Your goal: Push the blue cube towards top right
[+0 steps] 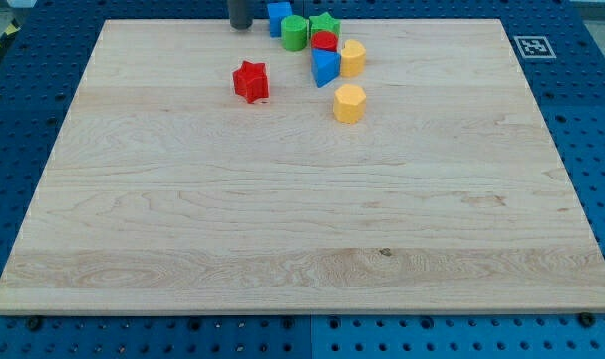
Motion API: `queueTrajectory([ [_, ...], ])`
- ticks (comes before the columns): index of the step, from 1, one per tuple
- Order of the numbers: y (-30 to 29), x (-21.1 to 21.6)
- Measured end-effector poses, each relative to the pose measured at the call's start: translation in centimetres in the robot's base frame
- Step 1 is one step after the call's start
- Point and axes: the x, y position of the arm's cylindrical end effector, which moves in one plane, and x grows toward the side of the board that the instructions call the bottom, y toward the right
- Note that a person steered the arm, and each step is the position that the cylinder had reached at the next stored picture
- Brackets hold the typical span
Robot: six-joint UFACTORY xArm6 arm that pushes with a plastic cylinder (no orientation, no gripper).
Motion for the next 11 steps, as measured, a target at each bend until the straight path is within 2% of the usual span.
queueTrajectory([
  [3,2.0,0.0],
  [11,20.1,0.3],
])
